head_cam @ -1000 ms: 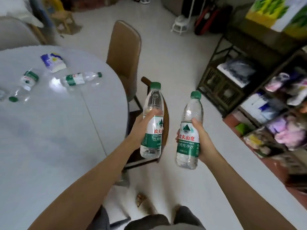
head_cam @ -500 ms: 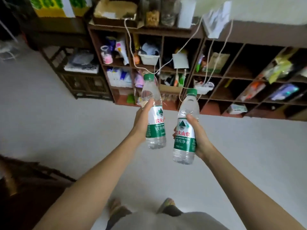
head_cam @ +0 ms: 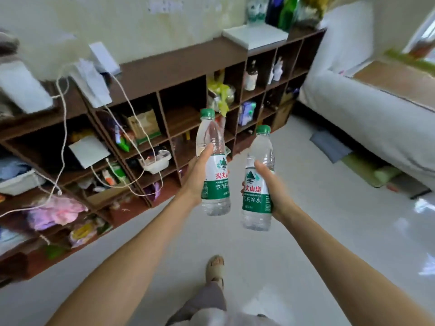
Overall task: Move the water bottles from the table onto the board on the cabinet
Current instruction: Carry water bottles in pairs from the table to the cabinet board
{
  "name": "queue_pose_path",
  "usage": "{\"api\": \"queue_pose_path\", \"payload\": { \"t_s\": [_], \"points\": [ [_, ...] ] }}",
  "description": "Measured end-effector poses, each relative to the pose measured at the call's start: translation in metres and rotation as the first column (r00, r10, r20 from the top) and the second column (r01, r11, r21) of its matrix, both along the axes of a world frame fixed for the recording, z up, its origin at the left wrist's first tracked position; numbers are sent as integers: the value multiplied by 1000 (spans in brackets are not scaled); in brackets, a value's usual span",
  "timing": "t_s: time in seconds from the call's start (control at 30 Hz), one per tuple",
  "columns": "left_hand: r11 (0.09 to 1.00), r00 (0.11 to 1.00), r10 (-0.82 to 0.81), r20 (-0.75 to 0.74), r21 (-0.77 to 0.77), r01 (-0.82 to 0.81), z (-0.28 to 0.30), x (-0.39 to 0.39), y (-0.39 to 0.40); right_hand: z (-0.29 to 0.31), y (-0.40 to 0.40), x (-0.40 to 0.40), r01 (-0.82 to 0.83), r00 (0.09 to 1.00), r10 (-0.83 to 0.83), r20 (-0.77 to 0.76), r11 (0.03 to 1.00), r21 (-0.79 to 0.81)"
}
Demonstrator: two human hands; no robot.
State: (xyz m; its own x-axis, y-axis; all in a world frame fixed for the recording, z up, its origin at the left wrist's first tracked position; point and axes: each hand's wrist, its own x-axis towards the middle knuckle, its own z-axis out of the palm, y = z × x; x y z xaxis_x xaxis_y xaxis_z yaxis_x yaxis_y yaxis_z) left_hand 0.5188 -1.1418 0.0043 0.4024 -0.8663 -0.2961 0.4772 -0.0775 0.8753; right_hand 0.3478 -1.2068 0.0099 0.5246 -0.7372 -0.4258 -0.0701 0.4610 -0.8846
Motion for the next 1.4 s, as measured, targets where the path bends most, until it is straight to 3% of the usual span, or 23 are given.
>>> {"api": "queue_pose_path", "payload": {
  "t_s": [0.2, 0.37, 0.53, 0.7, 0.87, 1.1, 1.4],
  "points": [
    [990, 990, -137, 19, -23, 138, 27, 42, -162, 36, -133, 35, 189, 982, -190, 4, 975, -120],
    [975, 990, -132, 55, 188, 120, 29, 75, -272, 48, -230, 56, 277, 960, -281, -3, 948, -158],
    [979, 973, -204, 105, 21, 203, 28, 96, -376, 36, -338, 80, 283, 956, -293, -32, 943, -174],
    [985, 967, -169, 189, 4, 172, 36, 133, -486, 42, -462, 107, 261, 962, -271, -14, 940, -219],
    [999, 958, -33, 286, -7, 36, 57, 181, -584, 65, -587, 145, 241, 970, -241, 28, 940, -242],
    [990, 955, 115, 275, -110, -87, 60, 251, -718, 71, -735, 214, 176, 984, -179, 17, 933, -315],
    [974, 901, 200, 386, -175, -141, 81, 325, -890, 87, -910, 300, 202, 979, -196, 57, 888, -413]
  ]
}}
